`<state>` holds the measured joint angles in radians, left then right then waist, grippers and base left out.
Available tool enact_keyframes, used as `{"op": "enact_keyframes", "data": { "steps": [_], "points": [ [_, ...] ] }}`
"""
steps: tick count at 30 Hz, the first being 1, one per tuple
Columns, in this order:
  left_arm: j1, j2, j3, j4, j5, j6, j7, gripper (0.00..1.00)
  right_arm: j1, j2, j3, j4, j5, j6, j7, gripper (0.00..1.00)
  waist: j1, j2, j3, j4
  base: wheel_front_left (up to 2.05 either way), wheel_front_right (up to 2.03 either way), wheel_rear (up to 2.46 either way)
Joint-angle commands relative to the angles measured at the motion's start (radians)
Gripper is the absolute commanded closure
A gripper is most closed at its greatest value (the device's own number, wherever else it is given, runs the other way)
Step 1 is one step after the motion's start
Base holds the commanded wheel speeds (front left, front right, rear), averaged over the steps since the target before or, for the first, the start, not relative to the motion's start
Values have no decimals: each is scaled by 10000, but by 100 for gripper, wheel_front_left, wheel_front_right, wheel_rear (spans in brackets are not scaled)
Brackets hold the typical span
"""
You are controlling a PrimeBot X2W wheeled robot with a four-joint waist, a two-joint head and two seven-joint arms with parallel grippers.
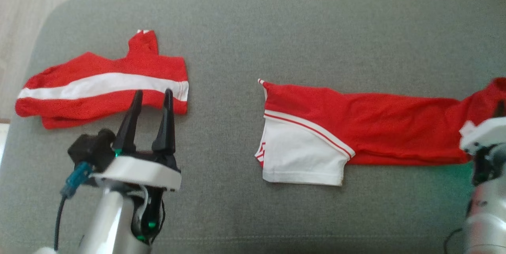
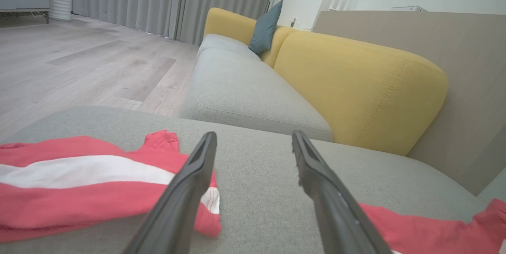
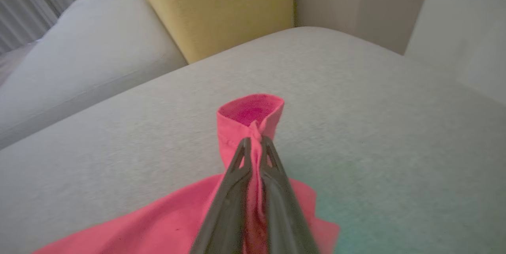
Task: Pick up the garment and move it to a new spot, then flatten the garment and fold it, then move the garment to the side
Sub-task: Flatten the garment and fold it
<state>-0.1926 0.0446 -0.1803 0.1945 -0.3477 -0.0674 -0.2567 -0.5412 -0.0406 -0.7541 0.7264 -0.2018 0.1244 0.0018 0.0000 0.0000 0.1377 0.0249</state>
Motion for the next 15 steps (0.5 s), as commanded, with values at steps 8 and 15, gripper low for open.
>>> {"op": "enact_keyframes", "data": {
  "steps": [8, 15],
  "points": [
    [384, 57, 364, -285, -93, 179, -51, 0, -549, -98, 3676, 486, 3560, 63, 498, 100, 0, 0, -921, 56, 0, 0, 0],
    [568, 57, 352, -314, -88, 219, -51, 0, -8, -98, 7446, -140, 7478, 63, 639, 100, 0, 0, -1100, 54, 0, 0, 0]
  ]
}}
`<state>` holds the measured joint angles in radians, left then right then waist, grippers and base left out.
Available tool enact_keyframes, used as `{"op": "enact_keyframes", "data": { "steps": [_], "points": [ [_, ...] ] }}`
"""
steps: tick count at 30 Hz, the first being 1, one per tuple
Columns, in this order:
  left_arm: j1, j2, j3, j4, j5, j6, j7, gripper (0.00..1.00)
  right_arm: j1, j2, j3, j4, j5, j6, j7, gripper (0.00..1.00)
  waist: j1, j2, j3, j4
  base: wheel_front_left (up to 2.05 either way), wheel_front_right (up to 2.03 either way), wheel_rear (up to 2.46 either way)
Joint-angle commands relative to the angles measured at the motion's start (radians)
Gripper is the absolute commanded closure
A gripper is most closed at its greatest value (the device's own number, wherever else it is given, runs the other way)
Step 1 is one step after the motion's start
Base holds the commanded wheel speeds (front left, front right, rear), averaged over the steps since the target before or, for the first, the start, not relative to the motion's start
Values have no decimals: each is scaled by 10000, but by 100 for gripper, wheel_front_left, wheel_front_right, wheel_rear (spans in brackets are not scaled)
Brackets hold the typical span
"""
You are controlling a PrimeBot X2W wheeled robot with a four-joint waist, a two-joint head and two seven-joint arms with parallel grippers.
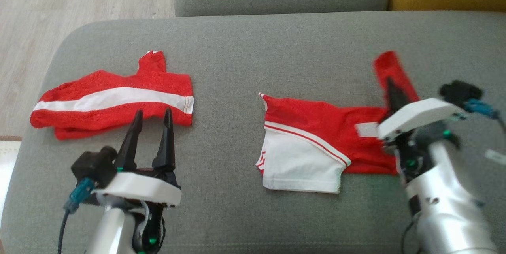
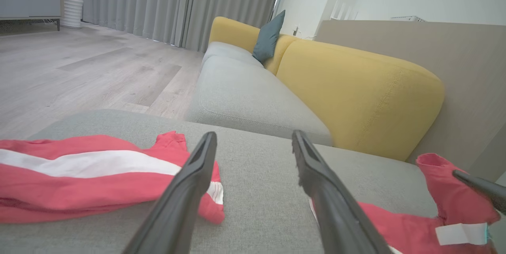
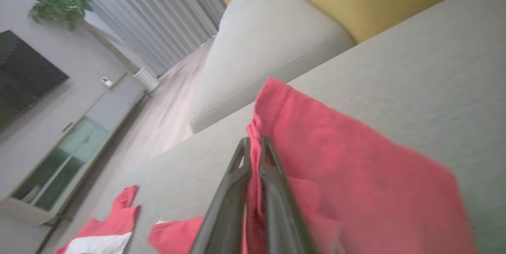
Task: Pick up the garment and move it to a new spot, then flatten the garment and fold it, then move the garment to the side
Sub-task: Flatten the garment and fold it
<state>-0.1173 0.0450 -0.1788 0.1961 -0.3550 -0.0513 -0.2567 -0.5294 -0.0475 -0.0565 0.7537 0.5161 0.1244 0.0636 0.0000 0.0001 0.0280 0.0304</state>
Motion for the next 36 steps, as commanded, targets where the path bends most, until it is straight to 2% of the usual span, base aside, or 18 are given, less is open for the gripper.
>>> {"op": "enact_keyframes", "data": {
  "steps": [1, 4, 5, 6, 11, 16, 24, 29, 30, 31, 36],
  "points": [
    [-171, 53, 329, -330, -11, 61, -51, 0, 9, -29, 970, -531, 827, 63, -22, 100, 0, -1, -10, -2, 0, 0, 0],
    [-156, 53, 286, -330, -8, 66, -51, 0, 378, -29, 2258, -721, 1923, 63, -455, 100, 0, -1, -5, 28, 0, 0, 0],
    [-170, 53, 244, -323, -20, 63, -51, 0, 587, -28, 3079, -737, 2620, 63, -805, 100, 0, -1, 18, 82, 0, 0, 0],
    [-170, 53, 244, -323, -20, 63, -51, 0, 587, -28, 3079, -737, 2620, 63, -805, 100, 0, -1, 18, 82, 0, 0, 0],
    [-228, 53, 154, -289, -45, 42, -51, 0, 745, -28, 5061, -682, 4285, 63, -1839, 100, 0, -1, 158, 236, 0, 0, 0],
    [-280, 53, 46, -182, -51, 28, -51, 0, 508, -28, 6558, -144, 5742, 63, -2802, 100, 0, -1, 297, 428, 0, 0, 0],
    [-391, 53, -13, -1, 37, -50, -51, 0, -87, -28, 8495, 381, 7580, 63, -3236, 100, 0, -1, 450, 688, 0, 0, 0],
    [-420, 53, -12, 68, 81, -78, -51, 0, -271, -28, 8850, 419, 7986, 63, -3249, 100, 0, -1, 536, 760, 0, 0, 0],
    [-428, 53, -15, 81, 86, -83, -51, 0, -284, -28, 8913, 392, 8010, 63, -3250, 88, 0, -1, 549, 768, 0, 0, 0],
    [-434, 53, -20, 94, 92, -90, -51, 0, -269, -28, 9024, 298, 8045, 63, -3250, 0, 0, -1, 557, 777, 0, 0, 0],
    [-433, 53, 1, 152, 119, -116, -51, 0, -66, -28, 10271, -407, 8801, 63, -3251, 0, 0, -1, 540, 752, 0, 0, 0]
  ]
}}
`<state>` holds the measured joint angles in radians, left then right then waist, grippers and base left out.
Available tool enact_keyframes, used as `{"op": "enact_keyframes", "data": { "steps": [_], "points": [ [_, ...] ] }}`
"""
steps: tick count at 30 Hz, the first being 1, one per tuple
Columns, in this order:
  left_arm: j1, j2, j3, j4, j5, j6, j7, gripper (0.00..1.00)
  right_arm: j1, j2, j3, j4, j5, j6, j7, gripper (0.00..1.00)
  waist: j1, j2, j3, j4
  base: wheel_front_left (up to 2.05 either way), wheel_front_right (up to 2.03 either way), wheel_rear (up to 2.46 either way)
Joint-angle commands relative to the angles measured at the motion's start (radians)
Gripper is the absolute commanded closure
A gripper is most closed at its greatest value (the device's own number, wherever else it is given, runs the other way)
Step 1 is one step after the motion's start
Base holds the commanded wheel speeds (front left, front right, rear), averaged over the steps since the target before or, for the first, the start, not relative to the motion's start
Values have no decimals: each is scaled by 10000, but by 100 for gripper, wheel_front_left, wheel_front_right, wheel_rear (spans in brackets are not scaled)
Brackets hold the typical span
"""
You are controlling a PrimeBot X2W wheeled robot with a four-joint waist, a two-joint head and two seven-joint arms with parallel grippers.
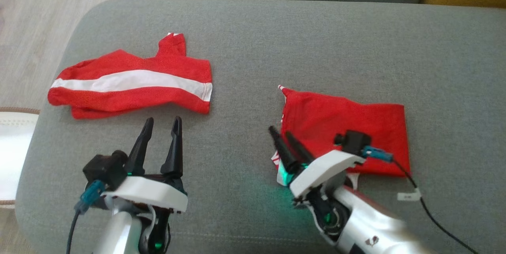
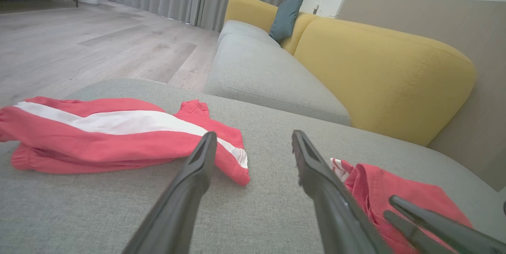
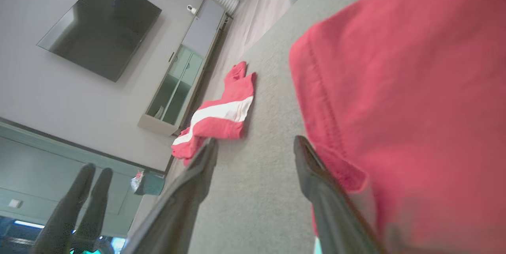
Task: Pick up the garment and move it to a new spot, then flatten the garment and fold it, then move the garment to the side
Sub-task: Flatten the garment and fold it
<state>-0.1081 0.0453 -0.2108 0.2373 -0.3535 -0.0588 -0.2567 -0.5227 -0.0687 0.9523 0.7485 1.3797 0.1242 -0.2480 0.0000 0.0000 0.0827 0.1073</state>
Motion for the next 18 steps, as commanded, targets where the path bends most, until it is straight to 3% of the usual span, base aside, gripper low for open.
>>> {"op": "enact_keyframes", "data": {
  "steps": [1, 4, 8, 14, 15, 18],
  "points": [
    [-532, 49, 324, -248, 107, -40, -51, 0, -158, 185, 369, -444, 314, 65, -136, 0, 0, 0, -17, -35, 0, 0, 0],
    [-531, 49, 329, -239, 99, -25, -51, 0, -417, 185, 536, -390, 445, 65, -136, 0, 0, 0, -75, -110, 0, 0, 0],
    [-465, 49, 320, -285, 70, 6, -51, 0, -897, 185, -116, 88, -13, 65, -136, 0, 0, 0, -192, -243, 0, 0, 0],
    [-424, 49, 364, -550, -13, 93, -51, 0, -1663, 185, -2322, 1180, -3366, 65, -137, 0, 0, 0, -281, -522, 0, 0, 0],
    [-424, 49, 364, -550, -13, 93, -51, 0, -1663, 185, -2322, 1180, -3366, 65, -137, 0, 0, 0, -281, -522, 0, 0, 0],
    [-474, 49, 391, -775, -143, 115, -51, 0, -1639, -7, -3741, 1242, -5518, 65, -137, 0, 0, 0, -285, -627, 0, 0, 0]
  ]
}}
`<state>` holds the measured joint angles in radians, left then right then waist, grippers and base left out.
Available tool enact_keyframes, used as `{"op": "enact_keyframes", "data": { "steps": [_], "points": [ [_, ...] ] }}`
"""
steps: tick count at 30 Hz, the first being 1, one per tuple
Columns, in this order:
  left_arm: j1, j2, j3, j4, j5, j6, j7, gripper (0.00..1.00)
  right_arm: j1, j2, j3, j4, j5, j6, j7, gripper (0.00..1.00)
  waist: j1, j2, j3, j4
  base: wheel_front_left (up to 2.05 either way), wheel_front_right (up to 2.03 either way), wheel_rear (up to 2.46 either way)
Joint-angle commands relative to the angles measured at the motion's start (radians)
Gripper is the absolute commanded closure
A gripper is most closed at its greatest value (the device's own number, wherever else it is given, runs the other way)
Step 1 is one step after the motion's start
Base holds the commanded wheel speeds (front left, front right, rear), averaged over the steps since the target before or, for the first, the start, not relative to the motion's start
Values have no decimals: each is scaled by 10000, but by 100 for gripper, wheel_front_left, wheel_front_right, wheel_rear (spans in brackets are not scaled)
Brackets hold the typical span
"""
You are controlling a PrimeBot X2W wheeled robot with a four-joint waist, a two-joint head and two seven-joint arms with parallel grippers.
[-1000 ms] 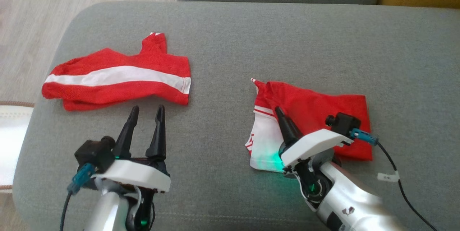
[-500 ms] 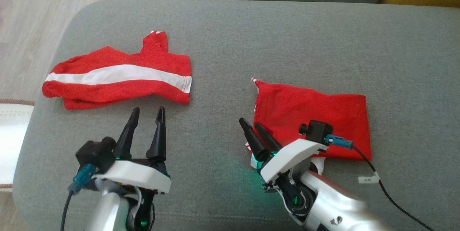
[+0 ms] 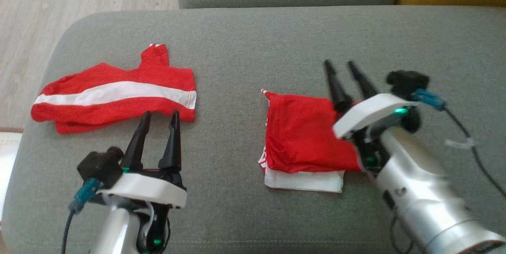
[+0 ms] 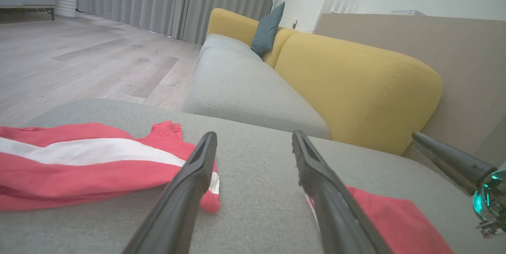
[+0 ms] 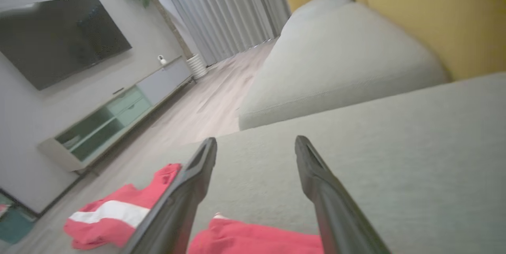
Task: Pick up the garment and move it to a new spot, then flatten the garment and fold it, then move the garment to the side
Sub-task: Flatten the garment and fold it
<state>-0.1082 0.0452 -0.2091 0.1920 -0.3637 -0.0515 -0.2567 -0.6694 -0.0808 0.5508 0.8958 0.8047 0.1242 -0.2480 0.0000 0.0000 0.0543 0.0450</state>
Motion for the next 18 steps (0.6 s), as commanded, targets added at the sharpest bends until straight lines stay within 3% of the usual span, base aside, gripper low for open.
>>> {"op": "enact_keyframes", "data": {
  "steps": [1, 6, 10, 14, 18],
  "points": [
    [-492, 51, 379, -399, -89, 61, -51, 0, -67, -12, -189, -389, -445, 65, -137, 0, 0, 0, -3, -35, 0, 0, 0],
    [-526, 51, 376, -696, -190, 146, -51, 0, 988, -489, -2324, -1903, -3538, 65, -137, 0, 0, 0, 3, -185, 0, 0, 0],
    [-511, 51, 357, -844, -215, 182, -51, 0, 2134, -503, -3584, -3486, -5673, 65, -137, 0, 0, 0, 9, -270, 0, 0, 0],
    [-452, 51, 325, -967, -165, 192, -51, 0, 3381, -282, -4520, -4992, -7334, 65, -137, 0, 0, 0, 5, -300, 0, 0, 0],
    [-304, 51, 329, -1046, -83, 210, -51, 0, 4459, 79, -5320, -6010, -8031, 65, -137, 0, 0, 0, -1, -315, 0, 0, 0]
  ]
}}
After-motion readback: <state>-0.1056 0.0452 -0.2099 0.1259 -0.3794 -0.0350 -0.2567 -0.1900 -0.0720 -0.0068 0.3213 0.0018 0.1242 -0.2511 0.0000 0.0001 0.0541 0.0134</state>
